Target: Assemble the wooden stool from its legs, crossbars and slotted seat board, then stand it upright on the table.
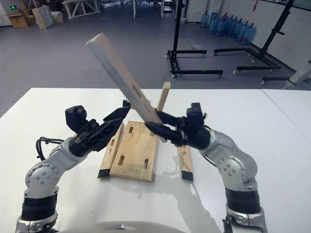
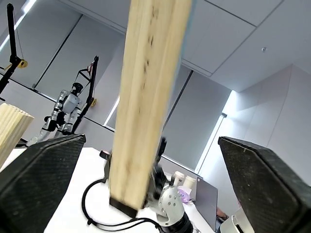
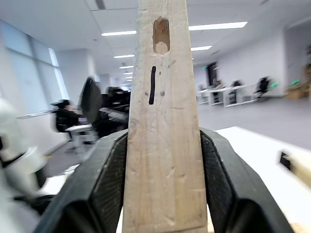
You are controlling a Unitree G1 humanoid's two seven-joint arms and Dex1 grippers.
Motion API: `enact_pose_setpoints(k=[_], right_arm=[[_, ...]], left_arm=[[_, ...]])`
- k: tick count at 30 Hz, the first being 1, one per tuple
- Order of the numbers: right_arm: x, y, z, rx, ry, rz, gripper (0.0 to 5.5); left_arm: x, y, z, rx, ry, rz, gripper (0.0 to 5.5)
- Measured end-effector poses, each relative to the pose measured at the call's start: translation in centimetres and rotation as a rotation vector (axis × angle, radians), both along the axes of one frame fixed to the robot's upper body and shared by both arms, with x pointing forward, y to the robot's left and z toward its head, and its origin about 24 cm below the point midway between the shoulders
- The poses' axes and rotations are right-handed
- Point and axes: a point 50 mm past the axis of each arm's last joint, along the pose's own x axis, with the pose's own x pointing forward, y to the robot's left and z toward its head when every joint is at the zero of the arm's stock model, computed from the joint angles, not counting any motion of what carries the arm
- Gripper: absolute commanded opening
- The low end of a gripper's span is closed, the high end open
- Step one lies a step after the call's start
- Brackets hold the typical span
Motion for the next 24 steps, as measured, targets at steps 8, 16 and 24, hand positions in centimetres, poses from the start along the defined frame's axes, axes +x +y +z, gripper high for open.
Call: enact_pose_setpoints(k=[8,16,24], right_arm=[[-1.0,0.7,-2.5,-0.007,0.127,0.142,2.00],[-0.9,0.1,-3.3,-0.049,0.140,0.125,2.00],[-0.8,0.2,-3.6,-0.083,0.124,0.125,2.00]], left_arm=[[0.1,0.0,-0.1,-0.006,0.002,-0.001,5.01],[0.2,0.7,0.1,-0.082,0.027,0.022,4.05],[0.2,0.5,-0.2,-0.070,0.047,0.013,2.82]])
